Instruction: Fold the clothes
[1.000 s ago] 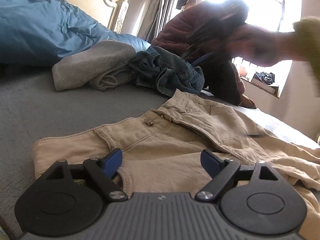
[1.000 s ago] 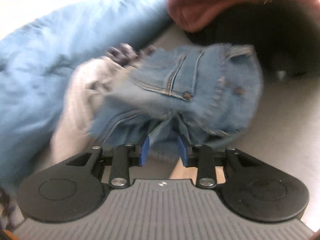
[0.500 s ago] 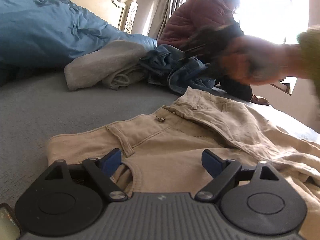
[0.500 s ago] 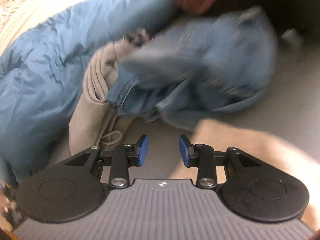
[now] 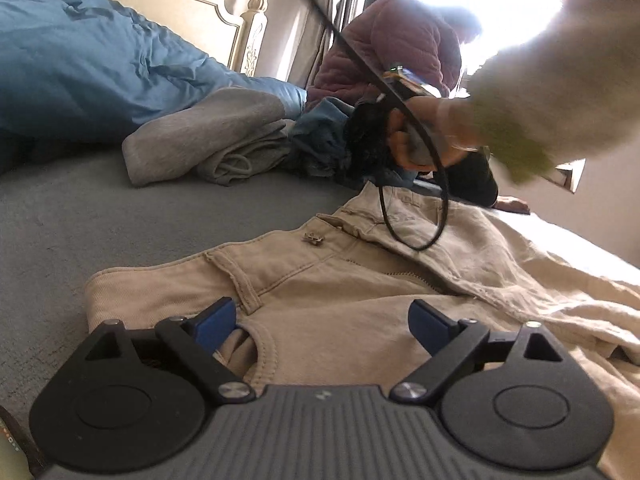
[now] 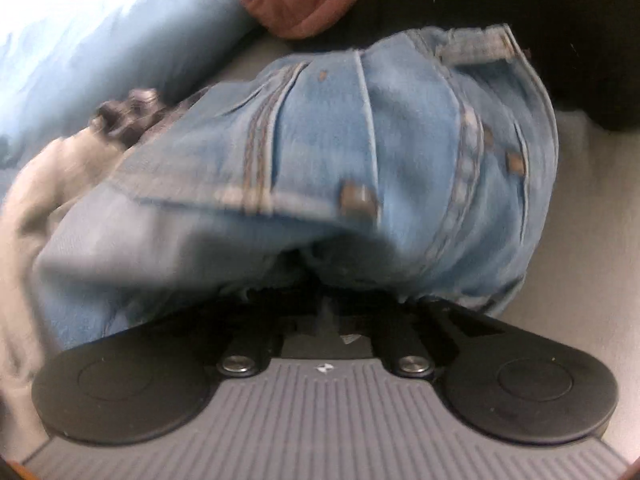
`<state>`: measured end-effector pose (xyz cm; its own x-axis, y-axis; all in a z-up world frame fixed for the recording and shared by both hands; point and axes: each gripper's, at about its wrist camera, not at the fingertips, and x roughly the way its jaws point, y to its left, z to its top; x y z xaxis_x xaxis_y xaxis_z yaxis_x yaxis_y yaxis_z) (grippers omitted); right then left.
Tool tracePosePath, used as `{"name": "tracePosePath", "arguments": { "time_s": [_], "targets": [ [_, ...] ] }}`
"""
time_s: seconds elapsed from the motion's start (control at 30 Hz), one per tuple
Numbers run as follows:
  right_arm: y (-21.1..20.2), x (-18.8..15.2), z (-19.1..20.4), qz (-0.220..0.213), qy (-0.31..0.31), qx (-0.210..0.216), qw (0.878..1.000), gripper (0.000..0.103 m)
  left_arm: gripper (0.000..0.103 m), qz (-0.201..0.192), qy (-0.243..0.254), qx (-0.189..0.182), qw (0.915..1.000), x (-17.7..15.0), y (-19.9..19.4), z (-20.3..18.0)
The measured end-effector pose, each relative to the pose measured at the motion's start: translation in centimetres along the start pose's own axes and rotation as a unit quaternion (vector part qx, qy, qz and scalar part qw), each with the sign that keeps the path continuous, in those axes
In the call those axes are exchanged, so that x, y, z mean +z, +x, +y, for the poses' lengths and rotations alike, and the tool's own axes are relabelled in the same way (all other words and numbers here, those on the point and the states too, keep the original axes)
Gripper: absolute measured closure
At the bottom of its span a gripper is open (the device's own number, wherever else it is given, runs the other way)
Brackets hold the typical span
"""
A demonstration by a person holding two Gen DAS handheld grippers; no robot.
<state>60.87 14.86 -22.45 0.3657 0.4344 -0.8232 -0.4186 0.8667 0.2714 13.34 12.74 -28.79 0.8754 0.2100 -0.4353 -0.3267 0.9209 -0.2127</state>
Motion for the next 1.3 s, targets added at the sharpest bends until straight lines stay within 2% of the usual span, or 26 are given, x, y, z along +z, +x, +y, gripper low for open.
{"name": "tracePosePath", "arguments": {
  "time_s": [0.03,0.1,0.17,0.23,0.27,0.3,0.37,0.43,0.53,0.6,0.7,0.8,0.87,0.97,1.07,1.17,1.23,1.3],
  "targets": [
    [-1.9,-0.4,-0.3,0.007,-0.019,0.008,1.0,0.094,0.01,0.0,-0.003,-0.001,1.0,0.0,-0.1,0.1],
    [-5.7,-1.1,-0.9,0.021,-0.058,0.024,0.998,0.079,0.01,0.005,0.005,0.009,0.9999,0.3,-0.1,-0.3],
    [-9.5,-1.8,-1.6,0.034,-0.096,0.041,0.994,0.073,0.011,0.011,0.026,0.032,0.9991,0.6,-0.1,-1.3],
    [-13.2,-2.5,-2.2,0.048,-0.135,0.057,0.988,0.072,0.012,0.026,0.042,0.05,0.9975,1.5,-0.3,-2.2],
    [-15.1,-2.9,-2.5,0.055,-0.154,0.065,0.984,0.067,0.012,0.034,0.044,0.051,0.9971,2.4,-0.8,-2.4],
    [-17.0,-3.2,-2.8,0.062,-0.173,0.072,0.98,0.057,0.012,0.042,0.047,0.052,0.9967,3.3,-1.4,-2.5],
    [-18.4,-3.9,-2.5,0.082,-0.216,0.064,0.971,0.051,0.011,0.057,0.053,0.059,0.9952,5.1,-3.1,-2.1],
    [-18.7,-5.2,-2.4,0.09,-0.237,0.062,0.965,0.049,0.011,0.081,0.046,0.064,0.9936,6.8,-4.5,-0.8],
    [-16.8,-6.1,-2.1,0.084,-0.244,0.053,0.965,0.048,0.011,0.129,-0.009,0.097,0.9869,8.7,-5.2,2.9],
    [-14.0,-6.0,-2.0,0.079,-0.236,0.037,0.968,0.047,0.012,0.171,-0.067,0.114,0.9764,9.0,-4.4,6.0],
    [-9.7,-5.5,-1.9,0.077,-0.217,0.02,0.973,0.047,0.02,0.207,-0.136,0.1,0.9638,8.5,-2.8,10.0],
    [-6.9,-4.8,-1.5,0.084,-0.212,0.028,0.973,0.047,0.028,0.221,-0.165,0.083,0.9577,8.0,-1.3,12.3],
    [-5.3,-4.6,-1.1,0.108,-0.225,0.027,0.968,0.047,0.043,0.23,-0.171,0.068,0.9556,7.7,-0.5,13.0],
    [-3.9,-4.4,-0.4,0.132,-0.251,0.017,0.959,0.047,0.045,0.236,-0.173,0.048,0.9552,7.4,0.1,13.3],
    [-3.3,-3.6,-0.2,0.14,-0.249,0.021,0.958,0.049,0.045,0.242,-0.164,0.027,0.9559,7.0,0.4,13.2],
    [-2.6,-3.1,0.0,0.158,-0.25,0.031,0.955,0.05,0.045,0.249,-0.186,0.001,0.9506,7.2,0.2,13.7],
    [-2.2,-3.2,0.3,0.171,-0.262,0.033,0.949,0.054,0.045,0.25,-0.192,-0.001,0.949,7.0,0.2,13.8],
    [-2.0,-3.4,0.5,0.177,-0.274,0.034,0.945,0.058,0.054,0.247,-0.194,0.006,0.9493,7.0,0.3,13.7]
  ]
}}
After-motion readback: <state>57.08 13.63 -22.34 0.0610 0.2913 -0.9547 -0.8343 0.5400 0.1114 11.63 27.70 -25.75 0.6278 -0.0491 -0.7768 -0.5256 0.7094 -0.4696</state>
